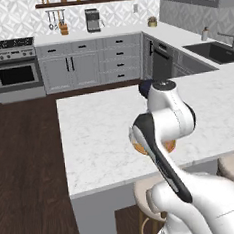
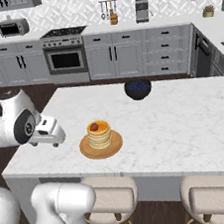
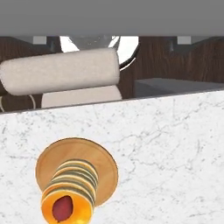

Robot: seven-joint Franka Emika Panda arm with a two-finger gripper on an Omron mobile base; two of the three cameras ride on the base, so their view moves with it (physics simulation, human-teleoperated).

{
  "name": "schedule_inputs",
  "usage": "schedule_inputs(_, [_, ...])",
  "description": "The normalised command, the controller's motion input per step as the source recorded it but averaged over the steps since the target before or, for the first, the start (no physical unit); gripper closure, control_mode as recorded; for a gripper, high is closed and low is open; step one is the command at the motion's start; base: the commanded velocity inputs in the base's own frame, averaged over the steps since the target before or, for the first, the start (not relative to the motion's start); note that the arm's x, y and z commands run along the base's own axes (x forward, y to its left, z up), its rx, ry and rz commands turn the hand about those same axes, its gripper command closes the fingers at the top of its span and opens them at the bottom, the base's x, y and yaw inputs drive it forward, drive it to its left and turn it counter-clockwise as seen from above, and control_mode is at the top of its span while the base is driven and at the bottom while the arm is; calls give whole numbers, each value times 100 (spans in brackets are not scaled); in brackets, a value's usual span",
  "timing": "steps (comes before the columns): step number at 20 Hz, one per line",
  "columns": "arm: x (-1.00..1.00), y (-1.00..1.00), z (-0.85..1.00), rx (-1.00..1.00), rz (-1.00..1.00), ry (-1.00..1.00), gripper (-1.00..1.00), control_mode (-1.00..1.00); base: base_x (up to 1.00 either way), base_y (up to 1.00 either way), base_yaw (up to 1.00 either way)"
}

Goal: Take the strawberry from the fridge and place it on top of the pancake, located on the dining counter.

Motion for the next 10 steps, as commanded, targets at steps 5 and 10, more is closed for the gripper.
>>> schedule_inputs(5, [-48,100,-2,-12,0,11,-100,-100,0,0,0])
schedule_inputs(10, [0,89,-16,-28,0,34,-100,-100,0,0,0])
